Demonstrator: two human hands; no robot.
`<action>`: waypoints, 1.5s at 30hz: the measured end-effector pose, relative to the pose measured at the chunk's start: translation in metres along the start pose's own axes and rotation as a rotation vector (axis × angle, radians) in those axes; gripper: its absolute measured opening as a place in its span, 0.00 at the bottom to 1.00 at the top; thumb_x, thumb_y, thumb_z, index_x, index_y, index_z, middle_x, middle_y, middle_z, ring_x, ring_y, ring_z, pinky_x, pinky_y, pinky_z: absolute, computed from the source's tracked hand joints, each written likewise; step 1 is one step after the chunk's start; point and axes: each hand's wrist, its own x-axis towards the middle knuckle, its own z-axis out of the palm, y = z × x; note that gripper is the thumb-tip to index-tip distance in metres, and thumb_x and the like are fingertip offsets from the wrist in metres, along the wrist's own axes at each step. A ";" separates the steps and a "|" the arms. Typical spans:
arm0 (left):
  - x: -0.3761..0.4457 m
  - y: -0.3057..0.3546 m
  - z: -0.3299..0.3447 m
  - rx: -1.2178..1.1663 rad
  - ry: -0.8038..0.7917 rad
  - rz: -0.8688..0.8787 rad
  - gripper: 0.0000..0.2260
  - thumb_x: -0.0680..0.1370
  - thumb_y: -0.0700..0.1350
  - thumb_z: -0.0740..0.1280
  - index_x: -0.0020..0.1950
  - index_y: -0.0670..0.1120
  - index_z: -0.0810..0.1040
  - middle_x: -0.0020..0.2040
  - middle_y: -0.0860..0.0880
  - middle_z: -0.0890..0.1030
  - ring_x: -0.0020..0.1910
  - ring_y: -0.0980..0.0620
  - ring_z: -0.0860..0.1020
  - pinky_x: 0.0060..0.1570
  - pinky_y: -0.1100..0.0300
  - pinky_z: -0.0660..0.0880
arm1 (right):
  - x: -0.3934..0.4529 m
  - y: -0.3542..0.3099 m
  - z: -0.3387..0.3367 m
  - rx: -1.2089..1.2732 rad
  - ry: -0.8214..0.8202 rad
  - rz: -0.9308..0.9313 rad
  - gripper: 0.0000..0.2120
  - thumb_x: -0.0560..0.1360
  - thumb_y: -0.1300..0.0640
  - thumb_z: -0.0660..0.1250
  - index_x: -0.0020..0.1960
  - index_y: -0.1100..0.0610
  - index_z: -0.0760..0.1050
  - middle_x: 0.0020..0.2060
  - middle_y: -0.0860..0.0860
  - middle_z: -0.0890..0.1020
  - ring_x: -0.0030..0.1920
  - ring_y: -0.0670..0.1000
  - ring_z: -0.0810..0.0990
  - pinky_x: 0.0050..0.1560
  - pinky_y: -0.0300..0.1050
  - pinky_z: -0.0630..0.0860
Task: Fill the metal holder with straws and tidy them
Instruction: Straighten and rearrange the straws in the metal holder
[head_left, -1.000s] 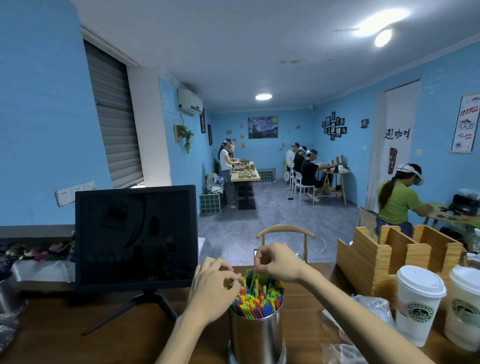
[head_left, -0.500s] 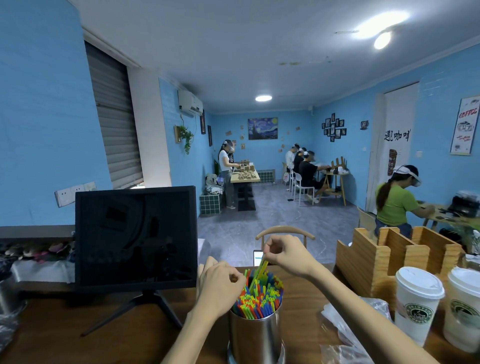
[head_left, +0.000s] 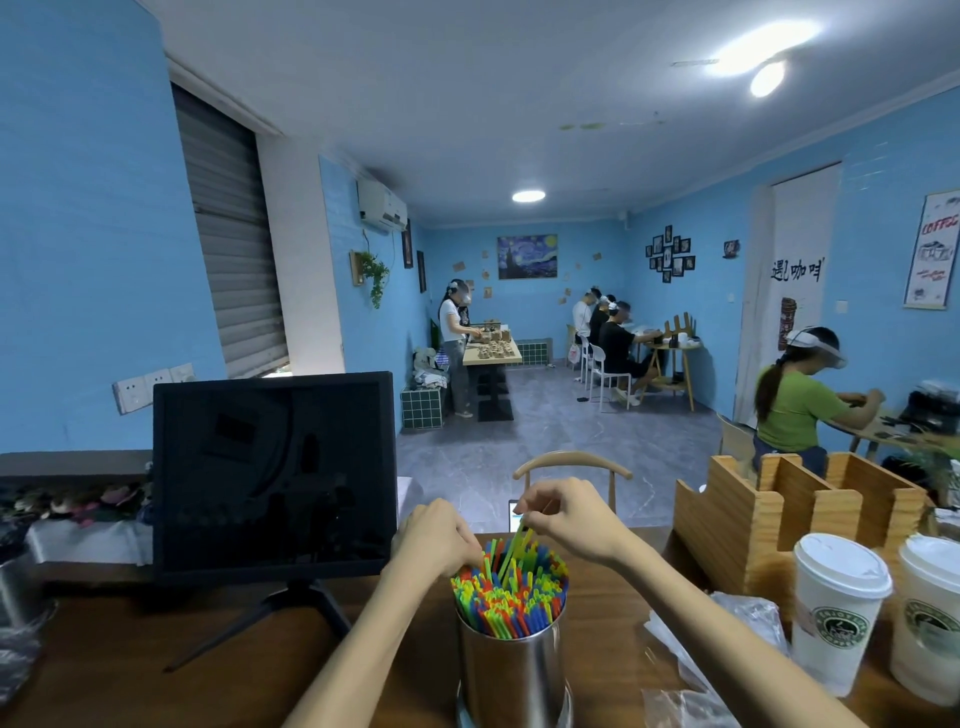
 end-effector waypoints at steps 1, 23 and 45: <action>0.001 0.000 -0.001 0.001 -0.014 -0.003 0.03 0.70 0.49 0.77 0.38 0.51 0.88 0.37 0.55 0.86 0.40 0.56 0.83 0.43 0.55 0.84 | 0.000 0.000 0.000 0.002 -0.002 -0.001 0.04 0.75 0.57 0.71 0.45 0.50 0.84 0.37 0.45 0.86 0.39 0.44 0.84 0.48 0.48 0.82; 0.001 -0.012 0.006 -0.122 -0.026 0.132 0.02 0.71 0.44 0.76 0.42 0.51 0.88 0.40 0.54 0.85 0.42 0.56 0.82 0.44 0.58 0.83 | 0.018 -0.027 0.025 -0.212 -0.254 -0.004 0.09 0.74 0.51 0.70 0.49 0.54 0.87 0.43 0.50 0.88 0.42 0.48 0.85 0.47 0.47 0.84; -0.008 -0.017 -0.039 -0.825 0.592 0.146 0.08 0.79 0.49 0.72 0.42 0.47 0.80 0.34 0.51 0.85 0.31 0.61 0.79 0.38 0.62 0.73 | 0.014 -0.033 -0.035 0.254 0.333 0.060 0.13 0.82 0.49 0.66 0.46 0.59 0.72 0.33 0.51 0.85 0.32 0.47 0.82 0.35 0.40 0.77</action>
